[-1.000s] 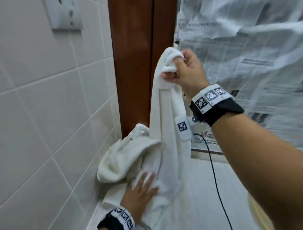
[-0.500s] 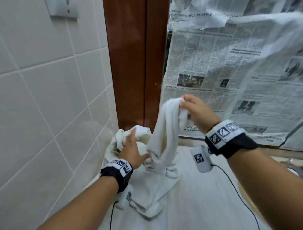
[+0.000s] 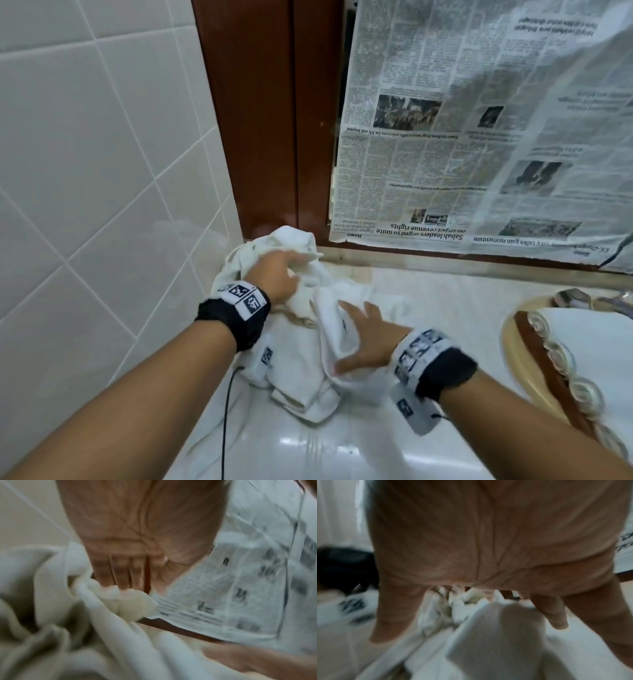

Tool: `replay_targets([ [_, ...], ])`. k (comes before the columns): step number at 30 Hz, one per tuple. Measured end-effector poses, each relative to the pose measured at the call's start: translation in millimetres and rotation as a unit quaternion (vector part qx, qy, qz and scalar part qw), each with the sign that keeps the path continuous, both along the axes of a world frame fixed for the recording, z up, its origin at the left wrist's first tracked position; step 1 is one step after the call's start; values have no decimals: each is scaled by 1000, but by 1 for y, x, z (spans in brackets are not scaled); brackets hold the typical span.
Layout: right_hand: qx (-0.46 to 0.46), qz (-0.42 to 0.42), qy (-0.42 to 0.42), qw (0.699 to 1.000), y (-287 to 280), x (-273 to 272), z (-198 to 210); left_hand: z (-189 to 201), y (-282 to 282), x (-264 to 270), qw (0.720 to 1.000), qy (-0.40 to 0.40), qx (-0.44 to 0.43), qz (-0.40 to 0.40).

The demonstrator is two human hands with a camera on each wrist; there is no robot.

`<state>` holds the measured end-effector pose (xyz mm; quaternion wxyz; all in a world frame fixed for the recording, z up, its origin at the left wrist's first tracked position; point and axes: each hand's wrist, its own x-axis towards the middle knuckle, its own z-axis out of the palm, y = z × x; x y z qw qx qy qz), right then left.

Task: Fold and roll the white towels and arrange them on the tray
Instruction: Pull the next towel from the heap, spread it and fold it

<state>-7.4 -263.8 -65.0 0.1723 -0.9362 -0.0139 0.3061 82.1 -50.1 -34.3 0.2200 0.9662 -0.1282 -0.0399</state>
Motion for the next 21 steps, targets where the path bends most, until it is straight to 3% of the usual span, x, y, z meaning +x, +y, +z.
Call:
replay_targets([
  [1,-5,-9,6,1000,8,-4,-18,-3,8,12,994,-70,58,65],
  [2,-7,-28,3,1000,17,-7,-35,-7,16,21,985,-76,103,115],
  [3,-7,-53,-11,999,25,-10,-51,-15,26,29,981,-33,125,142],
  [6,1,-117,-135,984,37,-10,-84,-52,48,34,980,100,119,124],
  [8,11,-135,-212,968,27,0,-89,-70,57,30,985,102,88,109],
  [10,47,-205,-239,948,7,16,-81,-76,62,24,986,98,61,124],
  [11,84,-274,-257,923,-7,24,-74,-76,63,21,984,100,62,133],
  [13,155,-415,-309,842,-34,40,-51,-73,64,15,979,109,78,151],
  [15,199,-477,-369,772,-56,52,-19,-70,65,11,979,108,70,160],
  [18,236,-467,-483,702,-83,62,28,-59,60,8,980,96,30,174],
  [19,238,-446,-516,691,-88,63,41,-54,56,6,979,85,39,178],
  [21,216,-361,-582,696,-93,60,59,-48,46,0,975,30,140,172],
])
